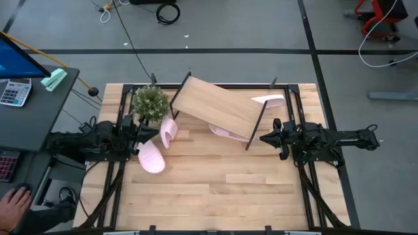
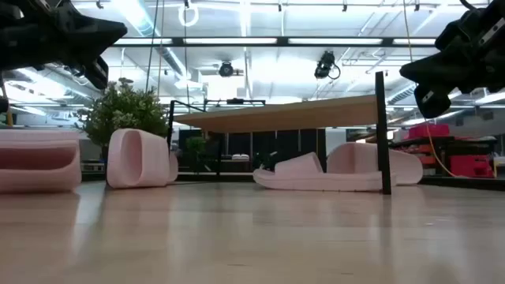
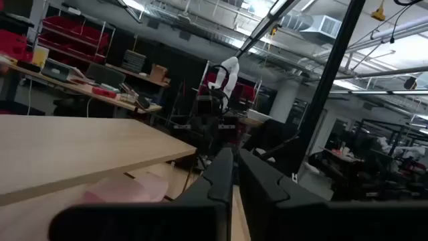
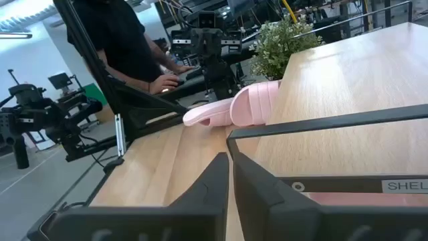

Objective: Pick and place slides into the shelf

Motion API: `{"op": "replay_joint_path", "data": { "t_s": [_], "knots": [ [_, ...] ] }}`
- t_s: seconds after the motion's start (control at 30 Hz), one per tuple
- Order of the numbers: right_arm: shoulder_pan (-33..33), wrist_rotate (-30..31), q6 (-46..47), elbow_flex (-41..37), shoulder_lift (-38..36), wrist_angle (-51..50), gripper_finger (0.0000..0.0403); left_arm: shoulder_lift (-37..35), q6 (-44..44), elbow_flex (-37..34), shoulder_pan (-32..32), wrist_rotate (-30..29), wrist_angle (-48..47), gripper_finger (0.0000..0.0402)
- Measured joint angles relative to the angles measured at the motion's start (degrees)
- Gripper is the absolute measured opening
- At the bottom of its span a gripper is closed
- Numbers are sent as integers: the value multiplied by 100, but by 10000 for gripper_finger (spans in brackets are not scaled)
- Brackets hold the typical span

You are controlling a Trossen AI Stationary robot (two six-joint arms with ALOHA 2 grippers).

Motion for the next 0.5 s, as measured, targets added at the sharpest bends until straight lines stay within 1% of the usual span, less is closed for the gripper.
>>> {"op": "replay_joint_path", "data": {
  "t_s": [0.2,0.5],
  "knots": [
    [0,-1,1,0,-1,0,30,0,2,2,2,2,0,21],
    [0,-1,1,-1,0,1,30,0,1,1,0,1,0,35]
  ]
}}
